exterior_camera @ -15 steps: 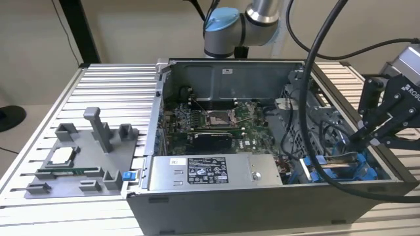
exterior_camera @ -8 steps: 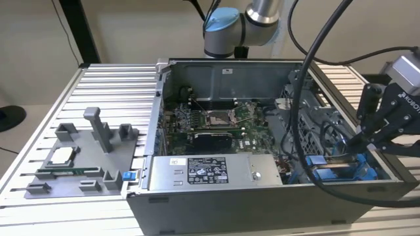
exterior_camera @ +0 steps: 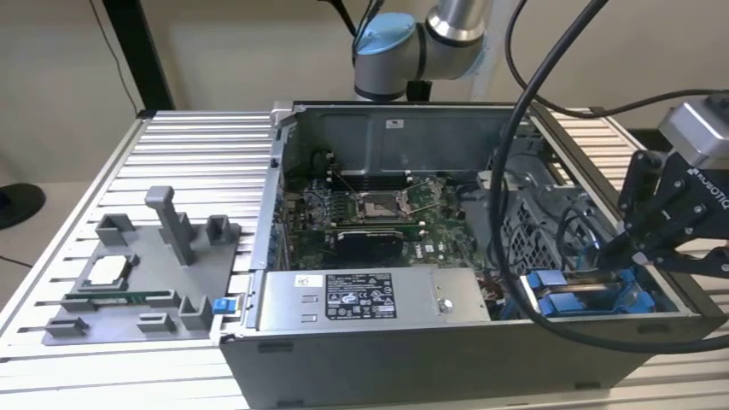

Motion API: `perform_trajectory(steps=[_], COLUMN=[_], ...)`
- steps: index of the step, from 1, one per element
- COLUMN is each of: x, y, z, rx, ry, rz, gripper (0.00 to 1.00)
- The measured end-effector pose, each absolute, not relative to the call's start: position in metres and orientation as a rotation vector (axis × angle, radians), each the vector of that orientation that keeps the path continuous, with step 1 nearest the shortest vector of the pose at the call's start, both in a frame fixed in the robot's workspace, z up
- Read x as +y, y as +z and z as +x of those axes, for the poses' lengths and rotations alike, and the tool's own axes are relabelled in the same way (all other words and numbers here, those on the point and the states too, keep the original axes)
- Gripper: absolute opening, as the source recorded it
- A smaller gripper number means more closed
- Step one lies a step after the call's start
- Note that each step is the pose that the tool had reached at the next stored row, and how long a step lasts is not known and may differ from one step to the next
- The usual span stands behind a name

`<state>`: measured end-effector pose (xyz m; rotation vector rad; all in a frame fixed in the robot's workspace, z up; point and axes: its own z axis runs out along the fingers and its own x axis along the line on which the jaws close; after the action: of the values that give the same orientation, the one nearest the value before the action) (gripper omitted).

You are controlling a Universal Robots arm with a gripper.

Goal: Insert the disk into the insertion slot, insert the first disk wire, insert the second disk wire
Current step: 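Insert the first disk wire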

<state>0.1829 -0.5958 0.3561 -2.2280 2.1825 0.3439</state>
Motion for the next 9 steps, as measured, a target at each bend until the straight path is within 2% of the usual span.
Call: perform_trajectory(steps=[9], x=[-0.5922], y=[0.3484], z=[0.1831], rx=[2.181], ry=[0.336], rz=[-2.224], gripper=[0.00])
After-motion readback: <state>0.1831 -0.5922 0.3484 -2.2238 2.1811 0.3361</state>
